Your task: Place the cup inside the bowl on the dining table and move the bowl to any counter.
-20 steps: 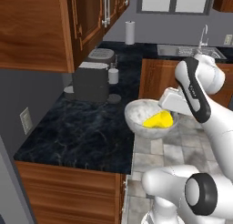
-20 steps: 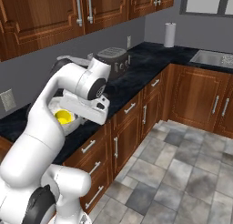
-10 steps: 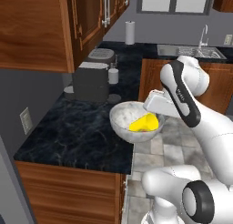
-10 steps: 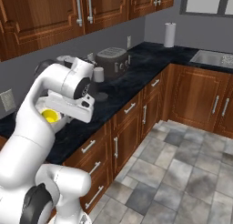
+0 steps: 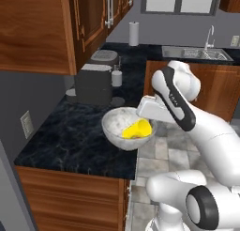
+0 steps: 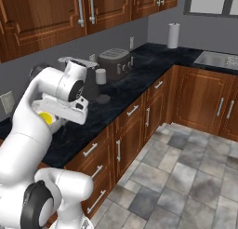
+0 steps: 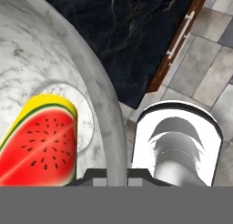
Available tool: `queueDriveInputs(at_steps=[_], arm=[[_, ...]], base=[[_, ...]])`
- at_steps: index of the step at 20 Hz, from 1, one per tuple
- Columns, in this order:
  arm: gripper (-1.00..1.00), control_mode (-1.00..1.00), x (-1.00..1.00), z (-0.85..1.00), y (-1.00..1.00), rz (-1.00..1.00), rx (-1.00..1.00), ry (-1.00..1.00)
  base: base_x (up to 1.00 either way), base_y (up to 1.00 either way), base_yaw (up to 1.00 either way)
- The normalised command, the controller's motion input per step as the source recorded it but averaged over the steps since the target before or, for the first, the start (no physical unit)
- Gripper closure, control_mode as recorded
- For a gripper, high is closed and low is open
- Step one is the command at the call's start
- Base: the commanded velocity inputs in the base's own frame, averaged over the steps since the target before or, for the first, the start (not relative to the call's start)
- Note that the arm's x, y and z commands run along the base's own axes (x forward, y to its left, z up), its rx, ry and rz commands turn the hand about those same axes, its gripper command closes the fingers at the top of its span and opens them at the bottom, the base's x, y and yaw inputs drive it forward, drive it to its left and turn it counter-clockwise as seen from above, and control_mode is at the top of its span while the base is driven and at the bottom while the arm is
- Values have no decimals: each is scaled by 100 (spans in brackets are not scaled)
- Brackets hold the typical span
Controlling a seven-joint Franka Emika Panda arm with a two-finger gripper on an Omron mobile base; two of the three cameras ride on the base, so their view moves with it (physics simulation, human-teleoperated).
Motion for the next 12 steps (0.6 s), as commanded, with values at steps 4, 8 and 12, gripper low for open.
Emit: queueDriveInputs(at_steps=[4,8,12], arm=[[100,-100,22,-31,25,3,0,0],[100,-100,16,-20,18,4,0,0],[100,-100,19,-13,4,3,0,0]], base=[[0,0,0],[0,0,0],[0,0,0]])
